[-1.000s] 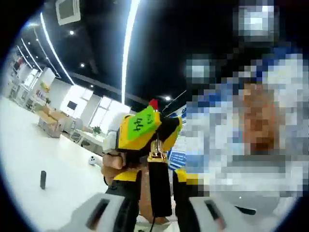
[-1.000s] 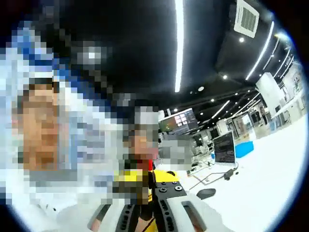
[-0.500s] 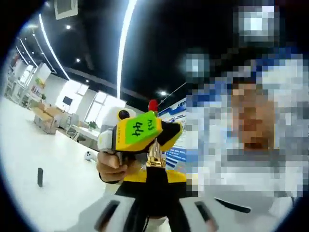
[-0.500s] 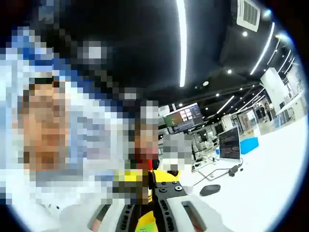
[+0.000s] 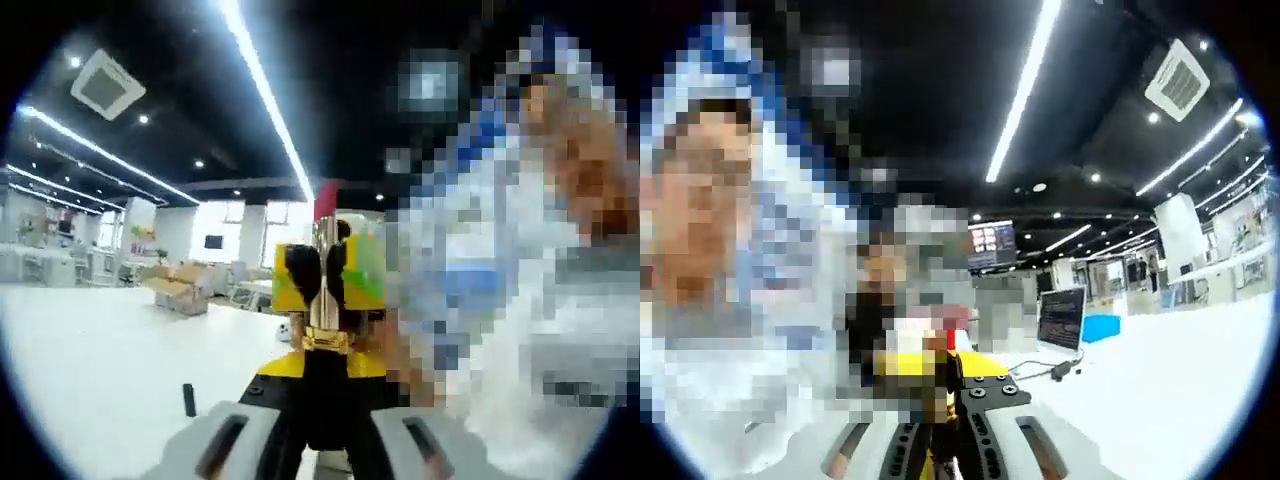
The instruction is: Unscrew the lipstick cap, remove the lipstick, and put the cap back on the lipstick
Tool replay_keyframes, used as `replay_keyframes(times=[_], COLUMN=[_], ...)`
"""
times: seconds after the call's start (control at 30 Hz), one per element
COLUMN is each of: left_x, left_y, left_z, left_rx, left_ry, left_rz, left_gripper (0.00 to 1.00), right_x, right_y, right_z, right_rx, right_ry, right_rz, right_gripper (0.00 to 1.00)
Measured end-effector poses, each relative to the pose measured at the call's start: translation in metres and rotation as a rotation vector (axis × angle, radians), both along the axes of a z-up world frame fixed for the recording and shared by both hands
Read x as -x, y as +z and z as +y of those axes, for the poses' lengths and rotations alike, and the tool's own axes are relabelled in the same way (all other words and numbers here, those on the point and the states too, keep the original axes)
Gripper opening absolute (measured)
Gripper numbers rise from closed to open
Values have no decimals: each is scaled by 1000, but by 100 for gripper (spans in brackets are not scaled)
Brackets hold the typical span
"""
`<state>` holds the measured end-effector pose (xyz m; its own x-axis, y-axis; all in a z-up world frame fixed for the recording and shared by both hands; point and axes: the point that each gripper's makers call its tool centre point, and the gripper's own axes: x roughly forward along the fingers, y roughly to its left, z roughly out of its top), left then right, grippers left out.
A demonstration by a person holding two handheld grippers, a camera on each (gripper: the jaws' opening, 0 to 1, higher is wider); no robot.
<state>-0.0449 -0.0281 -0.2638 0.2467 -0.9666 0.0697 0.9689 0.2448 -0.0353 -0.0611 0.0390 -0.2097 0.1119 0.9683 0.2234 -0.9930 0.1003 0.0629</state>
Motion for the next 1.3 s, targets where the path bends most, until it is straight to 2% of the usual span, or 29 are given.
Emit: replay_keyframes(times=[0.1, 0.13, 0.17, 0.23, 0.33, 0.43, 0.5, 0.53, 0.63, 0.77, 0.83, 0.9, 0.93, 1.0, 1.03, 1.1, 1.23, 1.3], left_x=[-17, -24, -32, -42, -47, -44, -37, -33, -21, -7, 3, 12, 19, 34, 37, 41, 45, 44], left_y=[-1, -1, -1, -2, -1, 2, 2, 0, 1, -2, -6, 1, 5, 10, 11, 12, 8, 7], left_z=[6, 8, 12, 17, 23, 23, 16, 13, 8, 2, 0, -1, -1, -1, 0, 0, -1, -2], left_rx=[-32, -41, -53, -87, -123, -127, -128, -131, -83, -58, -49, 23, 55, 113, 131, 144, 131, 123], left_ry=[155, 219, 304, 414, 499, 493, 423, 384, 254, 79, -19, -107, -164, -298, -333, -373, -396, -381], left_rz=[-68, -97, -138, -204, -291, -316, -322, -308, -216, -97, -32, 27, 74, 175, 199, 220, 247, 250], left_gripper=[12, 12, 12, 12, 13, 13, 14, 15, 17, 34, 35, 34, 34, 33, 31, 22, 14, 13], right_x=[-10, -18, -23, -26, -29, -29, -27, -27, -23, -13, -8, -1, 5, 10, 13, 16, 21, 20], right_y=[0, 0, -1, -2, -3, 1, 2, 1, 2, 4, 6, 7, 7, 9, 8, 9, 5, 4], right_z=[-1, -3, -3, -1, -1, -4, -6, -7, -9, -10, -12, -11, -11, -11, -10, -8, -4, -4], right_rx=[16, 37, 50, 65, 69, 63, 57, 55, 42, 22, -2, -18, -30, -54, -54, -60, -39, -41], right_ry=[-58, -120, -163, -188, -213, -209, -184, -171, -123, -42, 5, 72, 127, 176, 200, 215, 221, 224], right_rz=[-20, -52, -68, -84, -108, -111, -84, -70, -31, 16, 46, 79, 107, 129, 135, 139, 132, 137], right_gripper=[6, 6, 6, 6, 6, 6, 6, 6, 6, 6, 6, 6, 6, 6, 6, 6, 6, 6])
